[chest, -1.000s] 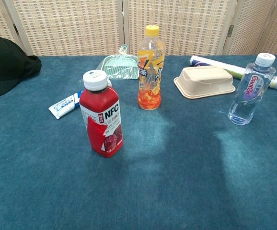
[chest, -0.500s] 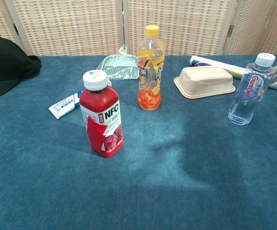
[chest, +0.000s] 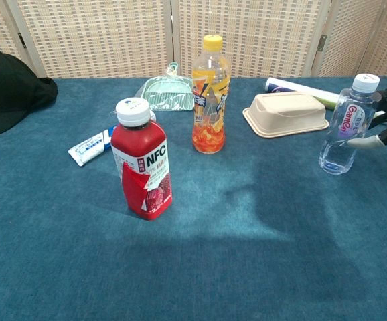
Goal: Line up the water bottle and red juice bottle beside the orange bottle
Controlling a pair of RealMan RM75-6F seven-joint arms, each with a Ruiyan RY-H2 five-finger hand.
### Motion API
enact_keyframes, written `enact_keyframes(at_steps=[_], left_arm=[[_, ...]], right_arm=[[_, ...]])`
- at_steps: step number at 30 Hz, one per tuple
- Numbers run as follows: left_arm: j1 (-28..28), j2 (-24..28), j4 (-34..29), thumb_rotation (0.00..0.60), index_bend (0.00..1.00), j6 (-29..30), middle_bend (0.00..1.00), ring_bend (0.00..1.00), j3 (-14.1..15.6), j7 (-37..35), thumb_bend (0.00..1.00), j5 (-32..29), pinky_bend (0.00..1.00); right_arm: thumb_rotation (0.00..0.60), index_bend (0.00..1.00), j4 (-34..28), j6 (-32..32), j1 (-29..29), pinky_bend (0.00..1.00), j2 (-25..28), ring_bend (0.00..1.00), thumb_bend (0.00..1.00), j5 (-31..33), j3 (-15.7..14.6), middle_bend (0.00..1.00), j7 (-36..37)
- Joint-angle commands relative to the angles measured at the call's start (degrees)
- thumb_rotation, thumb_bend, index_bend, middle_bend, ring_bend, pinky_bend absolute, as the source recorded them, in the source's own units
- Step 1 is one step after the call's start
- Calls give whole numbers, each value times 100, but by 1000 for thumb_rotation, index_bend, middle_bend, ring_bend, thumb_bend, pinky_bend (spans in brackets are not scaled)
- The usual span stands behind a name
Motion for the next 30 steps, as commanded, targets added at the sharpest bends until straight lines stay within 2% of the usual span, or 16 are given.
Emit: enact_keyframes(at_steps=[1,10,20,30], left_arm=[[4,0,12,600,96,-1,40,153,0,-16,149,-5,167],[16,12,34,600,109,-11,40,153,9,-58,149,-12,167],[38,22,-2,600,109,31,40,153,25,-49,148,41,167],[65,54,-38,600,109,54,40,153,36,-28,149,45,167]], right_arm=[[600,375,125,8,58,207,-117,100,314,-54,-3,307,2],[600,490,66,216,75,226,-177,158,384,-195,88,389,194],[600,491,-191,-61,482,226,-189,158,384,-76,429,389,379],[600,491,214,-304,949,226,-625,158,383,238,587,385,117]])
